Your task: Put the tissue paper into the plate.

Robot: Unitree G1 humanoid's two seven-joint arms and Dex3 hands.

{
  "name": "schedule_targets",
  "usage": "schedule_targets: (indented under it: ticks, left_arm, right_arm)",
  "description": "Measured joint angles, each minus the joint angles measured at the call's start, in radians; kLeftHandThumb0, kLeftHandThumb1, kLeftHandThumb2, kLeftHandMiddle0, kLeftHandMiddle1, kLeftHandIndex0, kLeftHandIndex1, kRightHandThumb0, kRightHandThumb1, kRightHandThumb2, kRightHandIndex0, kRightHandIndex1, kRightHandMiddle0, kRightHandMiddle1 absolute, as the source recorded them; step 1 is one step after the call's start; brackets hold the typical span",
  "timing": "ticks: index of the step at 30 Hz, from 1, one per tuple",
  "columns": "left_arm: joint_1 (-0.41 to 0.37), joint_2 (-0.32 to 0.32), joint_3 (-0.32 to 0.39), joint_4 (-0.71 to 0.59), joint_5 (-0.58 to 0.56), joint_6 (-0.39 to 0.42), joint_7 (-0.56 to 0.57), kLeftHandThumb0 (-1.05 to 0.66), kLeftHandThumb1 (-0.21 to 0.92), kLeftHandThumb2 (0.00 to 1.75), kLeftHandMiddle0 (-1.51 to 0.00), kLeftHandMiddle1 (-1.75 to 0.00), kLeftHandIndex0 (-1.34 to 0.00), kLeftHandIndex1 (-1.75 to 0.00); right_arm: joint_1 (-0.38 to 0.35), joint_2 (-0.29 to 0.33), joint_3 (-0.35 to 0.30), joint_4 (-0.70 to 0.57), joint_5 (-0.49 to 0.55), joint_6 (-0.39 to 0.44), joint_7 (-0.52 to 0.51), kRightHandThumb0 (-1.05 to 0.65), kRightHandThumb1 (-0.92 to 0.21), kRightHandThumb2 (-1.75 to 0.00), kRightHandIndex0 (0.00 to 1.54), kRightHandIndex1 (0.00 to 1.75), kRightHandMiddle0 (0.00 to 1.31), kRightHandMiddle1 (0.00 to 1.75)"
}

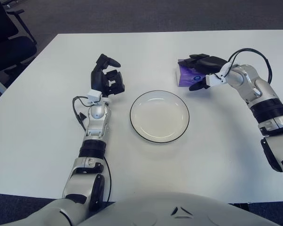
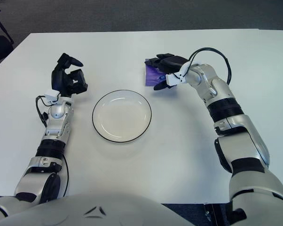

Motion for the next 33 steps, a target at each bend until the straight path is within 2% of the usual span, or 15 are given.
schedule_targets:
  ticks: [19, 26, 33]
  left_arm:
    - [0.000, 0.000, 0.000, -0.001, 0.001, -0.002, 0.000, -0.46, 0.39, 1.23, -1.30, -1.75, -0.56, -1.75]
    - [0.000, 0.000, -0.001, -0.002, 0.003, -0.007, 0.000, -0.46, 0.39, 1.23, -1.30, -1.75, -0.56, -1.75]
    - [0.000, -0.001, -0.001, -0.002, 0.003, -0.008, 0.000, -0.46, 0.39, 1.23, -1.30, -1.75, -0.56, -1.75]
  right_arm:
    - [-0.091, 0.043, 0.051, 0.151, -0.051, 0.028, -0.030, -1.05, -0.92, -0.59, 0.00, 0.00, 0.00, 0.06]
    - [-0.133, 0.065, 0.080, 0.252, -0.066, 0.024, -0.092, -1.05, -0.92, -0.61, 0.00, 0.00, 0.00, 0.10]
    - [-0.181, 0.086, 0.118, 0.372, -0.096, 0.009, -0.184, -1.05, -0.92, -0.54, 0.00, 0.00, 0.00, 0.15]
